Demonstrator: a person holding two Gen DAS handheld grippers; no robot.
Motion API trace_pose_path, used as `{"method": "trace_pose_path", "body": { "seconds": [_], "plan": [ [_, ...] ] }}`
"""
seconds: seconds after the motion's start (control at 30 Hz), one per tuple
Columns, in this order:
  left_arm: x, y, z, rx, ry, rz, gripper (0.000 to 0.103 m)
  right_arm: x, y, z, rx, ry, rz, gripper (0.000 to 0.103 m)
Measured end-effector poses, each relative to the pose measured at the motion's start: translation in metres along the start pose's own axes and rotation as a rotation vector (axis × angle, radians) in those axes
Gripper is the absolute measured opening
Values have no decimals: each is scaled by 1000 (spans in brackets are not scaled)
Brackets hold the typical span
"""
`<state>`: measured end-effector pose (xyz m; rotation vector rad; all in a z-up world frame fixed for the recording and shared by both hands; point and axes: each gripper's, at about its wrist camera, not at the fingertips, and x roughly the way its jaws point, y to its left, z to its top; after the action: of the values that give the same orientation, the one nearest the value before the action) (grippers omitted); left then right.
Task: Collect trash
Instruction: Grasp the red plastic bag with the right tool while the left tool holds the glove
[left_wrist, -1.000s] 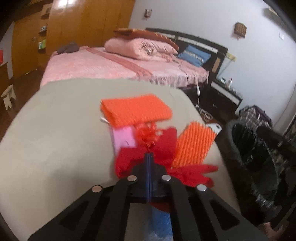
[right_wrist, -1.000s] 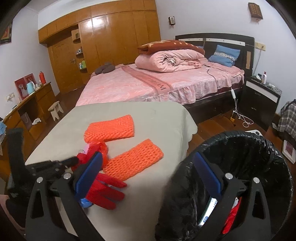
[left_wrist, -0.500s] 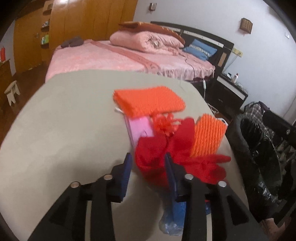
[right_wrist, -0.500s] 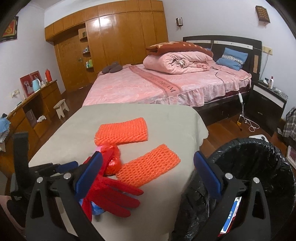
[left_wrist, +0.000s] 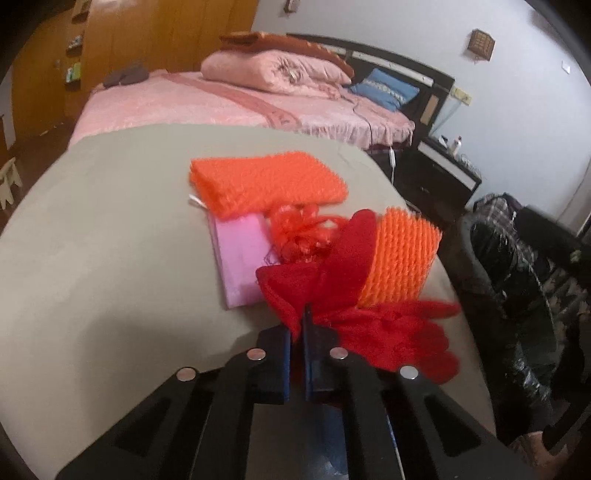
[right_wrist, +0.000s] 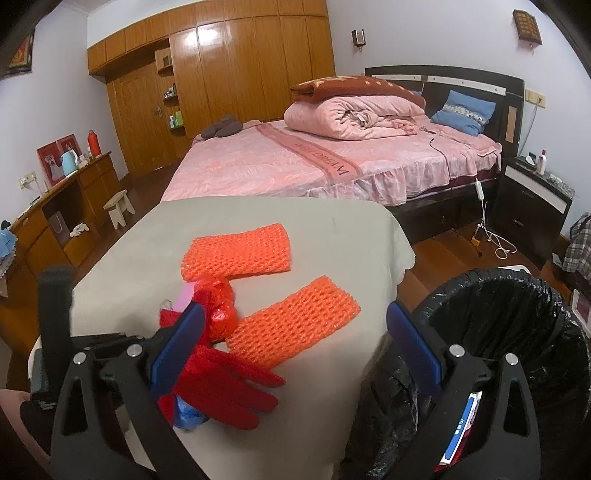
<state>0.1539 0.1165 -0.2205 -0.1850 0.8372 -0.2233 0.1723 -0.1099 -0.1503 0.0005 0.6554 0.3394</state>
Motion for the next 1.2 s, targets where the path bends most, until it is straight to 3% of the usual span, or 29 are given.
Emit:
{"method": "trace_pose_path", "body": {
  "seconds": [0.27, 0.47, 0.63, 0.93, 1.1, 1.2],
  "plan": [
    [-61, 21, 29, -66, -163, 3, 5, 9, 8, 7, -13, -6, 22, 94],
    [-90, 51, 43, -88, -239, 112, 5, 23, 22, 11, -17, 3, 54, 87],
    [-91, 72, 38, -90, -226, 209, 5, 41, 36, 8, -17, 34, 83, 84],
    [-73, 86, 26, -97, -171, 263, 5, 73, 65, -3, -47, 98, 100, 77],
    [-70, 93, 21, -103, -159, 271, 5, 90, 79, -13, -73, 152, 110, 65],
    [-70, 95, 19, -109, -154, 272, 5, 100, 85, -19, -92, 200, 134, 47]
  ]
}}
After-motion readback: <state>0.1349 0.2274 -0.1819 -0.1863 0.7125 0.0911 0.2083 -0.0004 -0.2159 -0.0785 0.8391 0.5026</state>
